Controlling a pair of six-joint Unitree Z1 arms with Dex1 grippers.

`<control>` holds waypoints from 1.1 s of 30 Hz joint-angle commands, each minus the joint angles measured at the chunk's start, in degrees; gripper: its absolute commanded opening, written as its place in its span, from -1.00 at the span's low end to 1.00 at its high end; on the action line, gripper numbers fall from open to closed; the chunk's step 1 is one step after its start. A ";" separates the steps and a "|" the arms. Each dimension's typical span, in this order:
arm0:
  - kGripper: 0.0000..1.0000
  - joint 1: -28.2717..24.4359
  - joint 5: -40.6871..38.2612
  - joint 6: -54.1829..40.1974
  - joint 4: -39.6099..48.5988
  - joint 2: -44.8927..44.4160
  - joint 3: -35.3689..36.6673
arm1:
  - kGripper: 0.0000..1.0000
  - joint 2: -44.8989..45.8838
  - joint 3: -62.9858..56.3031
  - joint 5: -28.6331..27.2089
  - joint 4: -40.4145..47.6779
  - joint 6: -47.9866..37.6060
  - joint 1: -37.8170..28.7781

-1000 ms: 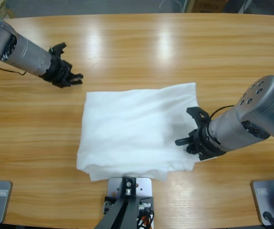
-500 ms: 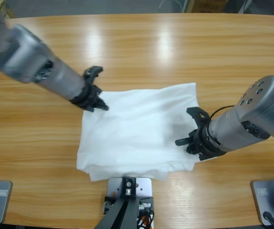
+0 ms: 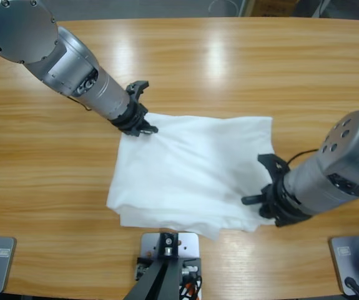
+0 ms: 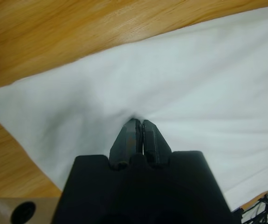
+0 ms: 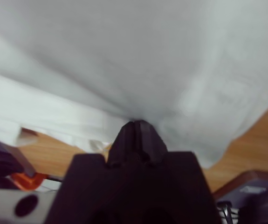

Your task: Fold clothes

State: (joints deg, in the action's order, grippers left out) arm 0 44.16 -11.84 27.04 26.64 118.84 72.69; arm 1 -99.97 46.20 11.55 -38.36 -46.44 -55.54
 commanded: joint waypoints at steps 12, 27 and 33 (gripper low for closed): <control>-0.42 -6.37 -1.99 0.19 9.76 -20.09 -0.84 | 1.00 14.77 13.04 -11.04 -20.44 0.71 -1.36; 0.83 -10.15 -22.56 6.45 -22.32 -25.89 -42.01 | 1.00 23.37 6.66 -8.12 -17.46 1.09 0.34; 0.81 -10.50 -22.77 6.01 -36.13 -16.20 -48.67 | 1.00 28.27 3.94 -7.33 -18.07 -0.21 0.34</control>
State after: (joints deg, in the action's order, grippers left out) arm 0 34.43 -33.17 33.88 2.59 92.28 30.48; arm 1 -77.04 53.75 2.88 -56.37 -45.49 -55.60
